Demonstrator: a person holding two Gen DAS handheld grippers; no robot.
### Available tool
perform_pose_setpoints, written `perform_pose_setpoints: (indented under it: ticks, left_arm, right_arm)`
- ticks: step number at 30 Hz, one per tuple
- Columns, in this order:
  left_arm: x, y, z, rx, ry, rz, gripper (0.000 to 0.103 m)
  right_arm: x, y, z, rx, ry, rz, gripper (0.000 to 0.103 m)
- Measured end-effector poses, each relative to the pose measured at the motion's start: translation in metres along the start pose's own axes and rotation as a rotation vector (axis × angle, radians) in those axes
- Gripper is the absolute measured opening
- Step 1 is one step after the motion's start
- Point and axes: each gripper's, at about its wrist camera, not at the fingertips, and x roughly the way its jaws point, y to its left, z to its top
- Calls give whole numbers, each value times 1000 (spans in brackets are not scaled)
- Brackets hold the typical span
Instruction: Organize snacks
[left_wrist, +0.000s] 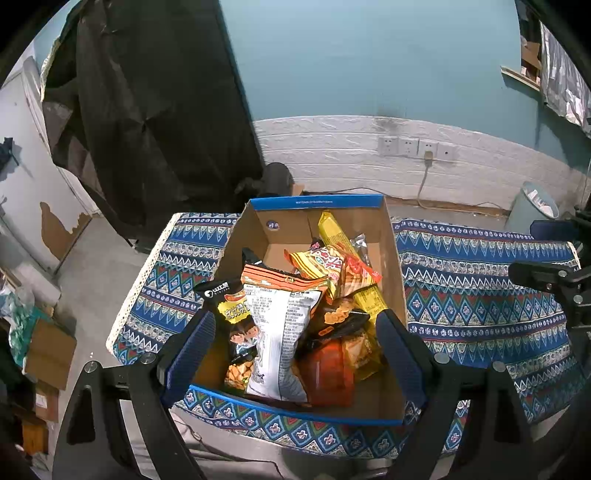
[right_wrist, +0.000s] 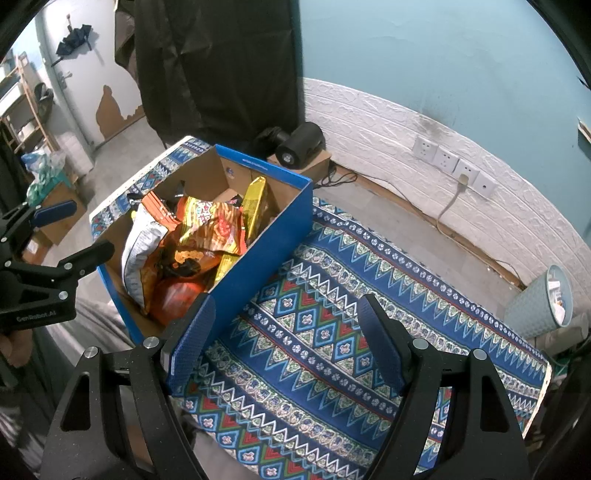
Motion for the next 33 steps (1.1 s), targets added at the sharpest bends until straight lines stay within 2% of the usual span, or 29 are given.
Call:
perform_pose_setpoints:
  ticks: [6, 10, 22, 33]
  left_arm:
    - [0, 0, -1, 2, 2, 10, 90]
    - [0, 0, 0, 2, -2, 17, 95]
    - [2, -4, 0, 17, 18, 27, 95]
    - [-1, -9, -1, 49, -6, 62, 100]
  right_arm:
    - [0, 0, 0, 1, 1, 1, 79]
    - [0, 0, 0, -1, 0, 0, 79]
    - [1, -1, 0, -1, 4, 0, 79]
    - [0, -2, -2, -2, 4, -3, 79]
